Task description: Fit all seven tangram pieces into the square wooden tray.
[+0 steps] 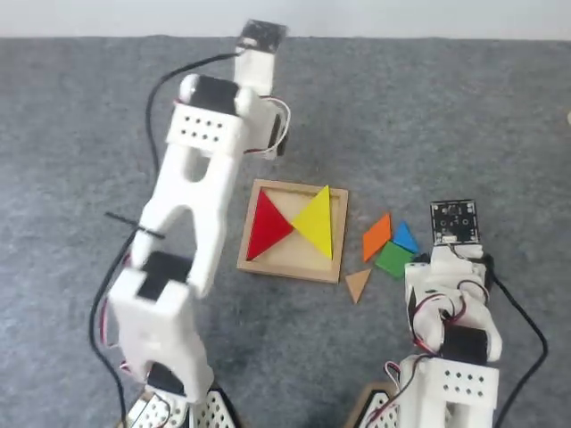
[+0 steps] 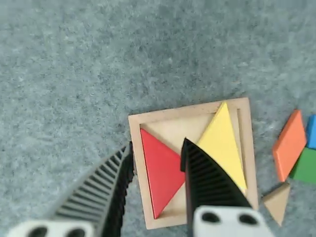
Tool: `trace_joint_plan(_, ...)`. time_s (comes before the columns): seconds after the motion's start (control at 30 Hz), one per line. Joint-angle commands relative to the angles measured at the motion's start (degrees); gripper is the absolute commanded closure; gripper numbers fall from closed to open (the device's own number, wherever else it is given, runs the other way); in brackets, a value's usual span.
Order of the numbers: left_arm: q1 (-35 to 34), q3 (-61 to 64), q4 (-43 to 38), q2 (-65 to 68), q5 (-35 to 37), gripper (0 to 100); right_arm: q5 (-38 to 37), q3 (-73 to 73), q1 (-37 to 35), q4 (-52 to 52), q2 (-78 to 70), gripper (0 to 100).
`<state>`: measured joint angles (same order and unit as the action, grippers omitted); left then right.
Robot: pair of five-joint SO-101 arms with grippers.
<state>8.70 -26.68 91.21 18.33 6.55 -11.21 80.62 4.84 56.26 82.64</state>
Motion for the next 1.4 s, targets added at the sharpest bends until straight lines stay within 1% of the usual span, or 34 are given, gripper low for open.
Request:
trace_joint_plan(0.0,-1.05,12.44,-7.47,-13.01,1.23,85,-0.44,-6.86,-3.30,-3.12,-7.08,64.8)
trace_joint_plan(0.13,-2.11,36.88,-20.48,-27.60,2.55,84,1.14,-16.44,-9.98,-5.05,-23.52,64.8)
trace_joint_plan(0.27,-3.60,61.14,-35.08,-40.35,3.96,84,2.64,-30.07,-17.01,-5.14,-43.30,64.8)
trace_joint_plan(0.37,-6.59,71.96,-40.88,-47.65,4.13,84,2.90,-39.21,-20.62,-8.22,-57.27,64.9)
trace_joint_plan(0.5,-11.78,81.54,-47.38,-54.24,4.22,84,5.71,-48.88,-24.48,-11.30,-73.71,64.9)
trace_joint_plan(0.57,-13.19,83.03,-50.02,-56.18,4.22,84,6.95,-52.48,-25.80,-12.62,-79.96,64.9)
trace_joint_plan(0.77,-13.27,83.03,-50.20,-55.47,4.22,84,12.92,-61.10,-26.07,-13.76,-90.86,64.9)
trace_joint_plan(0.83,-13.36,82.95,-50.37,-54.86,4.22,84,13.27,-62.86,-26.24,-13.67,-93.32,64.9)
trace_joint_plan(1.07,-13.27,82.95,-50.37,-54.59,4.22,84,13.19,-65.67,-26.77,-13.41,-96.48,64.9)
trace_joint_plan(1.37,-13.27,82.95,-50.29,-54.51,4.04,84,12.04,-69.45,-34.42,-13.76,-97.10,64.9)
